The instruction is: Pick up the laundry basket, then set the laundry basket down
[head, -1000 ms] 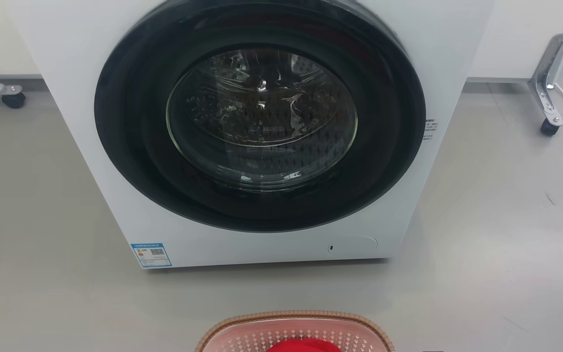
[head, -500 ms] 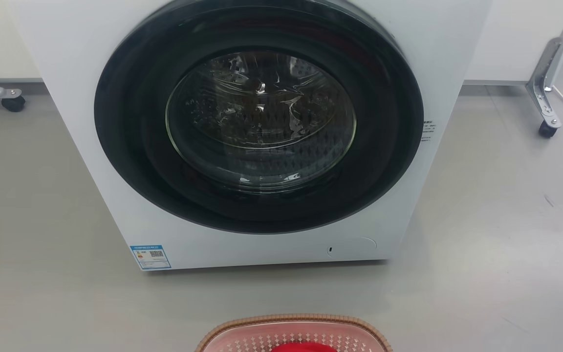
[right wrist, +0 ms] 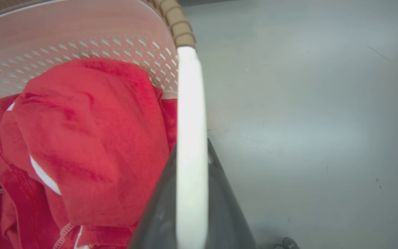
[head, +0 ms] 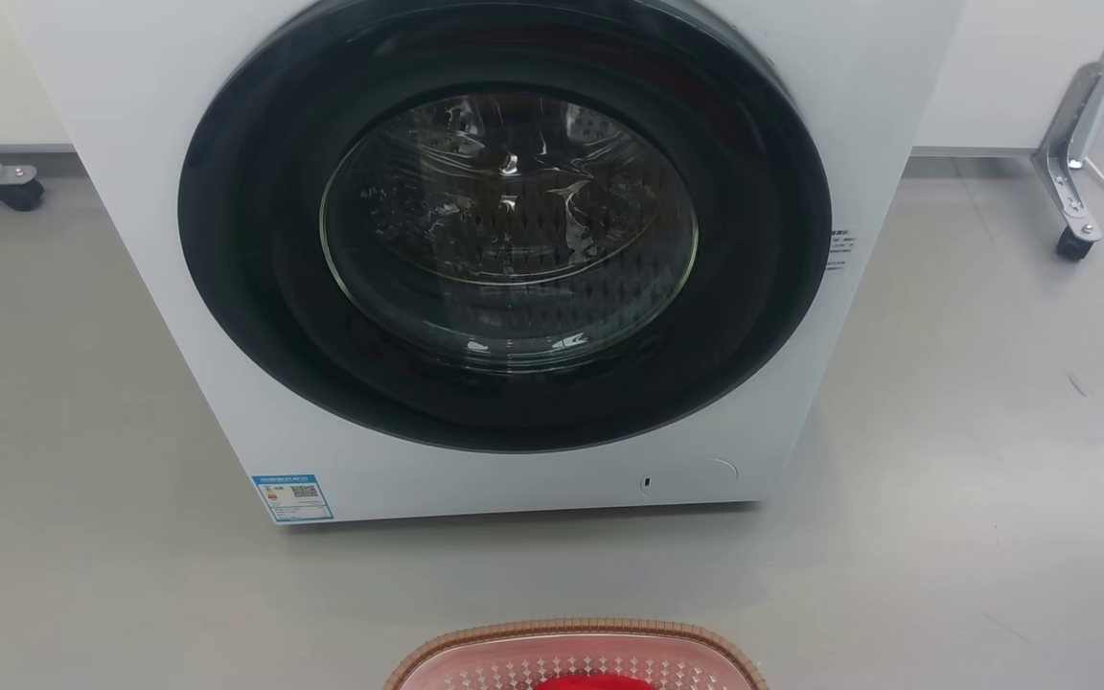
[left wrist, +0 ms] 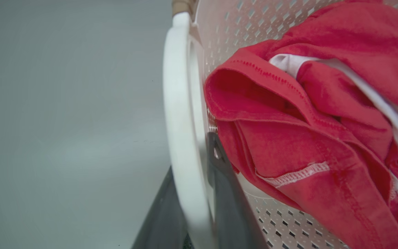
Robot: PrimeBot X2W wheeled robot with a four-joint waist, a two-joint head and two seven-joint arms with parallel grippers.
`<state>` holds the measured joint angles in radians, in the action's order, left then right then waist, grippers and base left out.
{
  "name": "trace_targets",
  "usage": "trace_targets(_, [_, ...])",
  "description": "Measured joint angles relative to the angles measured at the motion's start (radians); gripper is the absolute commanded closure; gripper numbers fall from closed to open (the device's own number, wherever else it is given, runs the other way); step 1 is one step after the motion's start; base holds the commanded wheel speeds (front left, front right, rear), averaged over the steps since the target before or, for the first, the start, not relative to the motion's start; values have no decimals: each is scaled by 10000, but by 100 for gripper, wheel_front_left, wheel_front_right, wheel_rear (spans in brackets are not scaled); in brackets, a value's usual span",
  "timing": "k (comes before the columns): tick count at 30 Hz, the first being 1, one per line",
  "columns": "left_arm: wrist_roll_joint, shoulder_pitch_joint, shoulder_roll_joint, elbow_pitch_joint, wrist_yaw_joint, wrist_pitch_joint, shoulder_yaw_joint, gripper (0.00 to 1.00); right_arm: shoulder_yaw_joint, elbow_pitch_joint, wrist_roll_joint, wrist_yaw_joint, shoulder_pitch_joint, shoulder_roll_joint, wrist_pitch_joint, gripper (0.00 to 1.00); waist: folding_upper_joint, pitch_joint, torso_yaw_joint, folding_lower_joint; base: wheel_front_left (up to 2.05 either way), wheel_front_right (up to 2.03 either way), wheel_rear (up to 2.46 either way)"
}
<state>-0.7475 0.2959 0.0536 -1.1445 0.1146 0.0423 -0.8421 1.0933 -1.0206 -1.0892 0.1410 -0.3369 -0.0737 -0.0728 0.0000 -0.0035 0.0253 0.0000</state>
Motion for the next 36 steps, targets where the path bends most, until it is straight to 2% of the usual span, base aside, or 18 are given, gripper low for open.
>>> trace_targets(9, [-73, 142, -4, -59, 0, -13, 4, 100, 123, -21, -86, 0, -124, 2, -88, 100, 0, 258, -27, 0, 0, 0, 0])
trace_targets(17, [-67, 1161, -8, -94, 10, -173, 134, 100, 100, -174, -105, 0, -1247, 4, -255, 100, 0, 873, -48, 1, 0, 0, 0])
trace_targets(36, [142, 3869, 165, -84, 13, -458, 280, 100, -10, -529, 79, -2, -4172, 0, -535, 100, 2, 3490, 76, 2, 0, 0, 0])
